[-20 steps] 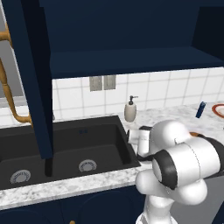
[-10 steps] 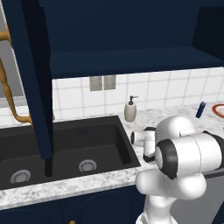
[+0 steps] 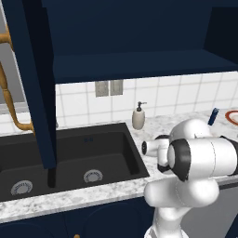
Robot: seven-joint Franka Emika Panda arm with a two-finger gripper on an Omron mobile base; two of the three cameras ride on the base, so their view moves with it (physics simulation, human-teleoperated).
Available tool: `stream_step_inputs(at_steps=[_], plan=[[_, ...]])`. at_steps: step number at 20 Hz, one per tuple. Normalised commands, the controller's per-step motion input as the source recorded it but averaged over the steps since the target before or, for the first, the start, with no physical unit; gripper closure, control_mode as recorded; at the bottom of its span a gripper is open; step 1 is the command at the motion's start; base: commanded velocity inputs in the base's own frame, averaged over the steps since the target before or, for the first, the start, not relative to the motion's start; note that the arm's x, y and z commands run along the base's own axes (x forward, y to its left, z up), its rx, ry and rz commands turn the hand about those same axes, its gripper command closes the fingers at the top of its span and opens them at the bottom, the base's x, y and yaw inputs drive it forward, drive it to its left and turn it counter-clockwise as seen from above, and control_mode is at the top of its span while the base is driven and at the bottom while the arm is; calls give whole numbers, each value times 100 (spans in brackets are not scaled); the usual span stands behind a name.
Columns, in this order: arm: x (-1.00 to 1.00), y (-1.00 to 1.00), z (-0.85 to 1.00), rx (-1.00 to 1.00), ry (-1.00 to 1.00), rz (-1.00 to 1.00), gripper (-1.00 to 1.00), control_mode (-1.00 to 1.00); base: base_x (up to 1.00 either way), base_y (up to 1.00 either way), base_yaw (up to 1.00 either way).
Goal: From the different types of pastries on the counter, select a croissant and place it on the cutting board. Then retrieve a jar of jam from the cabinet and place it alongside the croissant on the cutting board.
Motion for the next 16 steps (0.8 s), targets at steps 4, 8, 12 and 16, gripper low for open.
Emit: stream_step_inputs(at_steps=[4,8,12,16], plan=[[1,0,-29,-5,-15,0,100,-100,0,0,0],[0,1,-48,-4,-10,0,100,-100,0,0,0],[0,7,-49,-4,-9,0,100,-100,0,0,0],[0,13,-39,-3,-9,0,100,-100,0,0,0]])
